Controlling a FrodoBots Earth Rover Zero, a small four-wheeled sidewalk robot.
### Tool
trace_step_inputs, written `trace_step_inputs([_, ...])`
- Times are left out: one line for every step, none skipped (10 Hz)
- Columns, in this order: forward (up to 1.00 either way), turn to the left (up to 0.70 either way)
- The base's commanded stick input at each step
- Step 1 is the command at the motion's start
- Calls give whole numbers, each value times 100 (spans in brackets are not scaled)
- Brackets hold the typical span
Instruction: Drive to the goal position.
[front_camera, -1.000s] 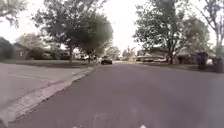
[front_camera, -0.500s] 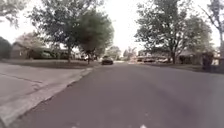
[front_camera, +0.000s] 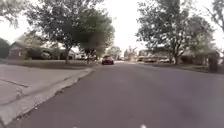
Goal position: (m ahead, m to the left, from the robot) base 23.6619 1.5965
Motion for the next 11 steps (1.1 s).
trace_step_inputs([100,-16])
trace_step_inputs([100,-8])
trace_step_inputs([100,0])
trace_step_inputs([100,0])
trace_step_inputs([100,0])
trace_step_inputs([100,0])
trace_step_inputs([100,0])
trace_step_inputs([100,0])
trace_step_inputs([100,0])
trace_step_inputs([100,0])
trace_step_inputs([100,0])
